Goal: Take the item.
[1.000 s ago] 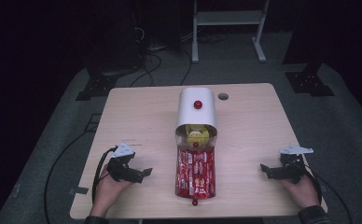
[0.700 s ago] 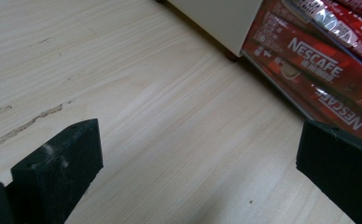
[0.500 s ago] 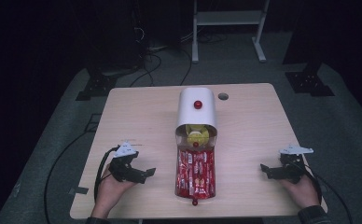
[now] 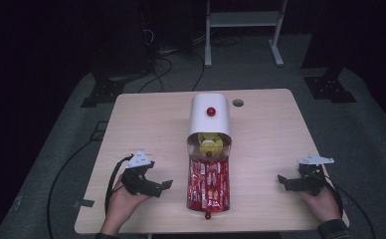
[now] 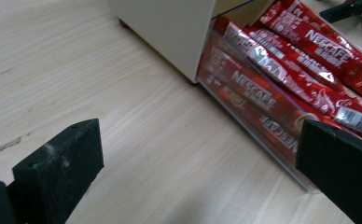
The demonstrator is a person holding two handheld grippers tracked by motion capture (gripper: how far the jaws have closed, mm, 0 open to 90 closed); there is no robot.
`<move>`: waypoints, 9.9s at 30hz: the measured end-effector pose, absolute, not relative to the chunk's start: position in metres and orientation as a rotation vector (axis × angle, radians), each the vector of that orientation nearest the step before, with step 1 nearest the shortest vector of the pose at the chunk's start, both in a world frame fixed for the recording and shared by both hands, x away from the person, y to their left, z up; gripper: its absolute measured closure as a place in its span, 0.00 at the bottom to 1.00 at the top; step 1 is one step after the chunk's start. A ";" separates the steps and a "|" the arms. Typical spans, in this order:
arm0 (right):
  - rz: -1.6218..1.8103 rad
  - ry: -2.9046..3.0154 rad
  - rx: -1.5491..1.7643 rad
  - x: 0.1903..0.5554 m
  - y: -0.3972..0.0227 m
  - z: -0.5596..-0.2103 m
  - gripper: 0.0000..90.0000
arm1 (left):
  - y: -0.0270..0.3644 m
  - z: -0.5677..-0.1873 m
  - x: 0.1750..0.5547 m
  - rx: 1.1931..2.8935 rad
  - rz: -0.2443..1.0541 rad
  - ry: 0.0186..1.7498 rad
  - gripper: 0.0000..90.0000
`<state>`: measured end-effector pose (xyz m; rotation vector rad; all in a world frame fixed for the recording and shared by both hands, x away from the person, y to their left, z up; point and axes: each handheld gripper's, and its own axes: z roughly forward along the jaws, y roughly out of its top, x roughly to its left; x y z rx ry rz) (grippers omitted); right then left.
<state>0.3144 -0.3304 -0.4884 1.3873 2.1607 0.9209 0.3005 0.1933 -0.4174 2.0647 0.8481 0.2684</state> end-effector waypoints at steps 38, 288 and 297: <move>0.921 2.160 1.387 0.314 -0.330 -0.488 0.01 | 0.128 -0.398 0.289 2.081 0.209 0.709 0.13; 0.920 2.157 1.382 0.315 -0.331 -0.489 0.02 | 0.186 -0.460 0.338 2.187 0.208 0.998 0.96; 0.920 2.157 1.382 0.315 -0.331 -0.489 0.01 | 0.187 -0.461 0.338 2.181 0.203 1.008 0.95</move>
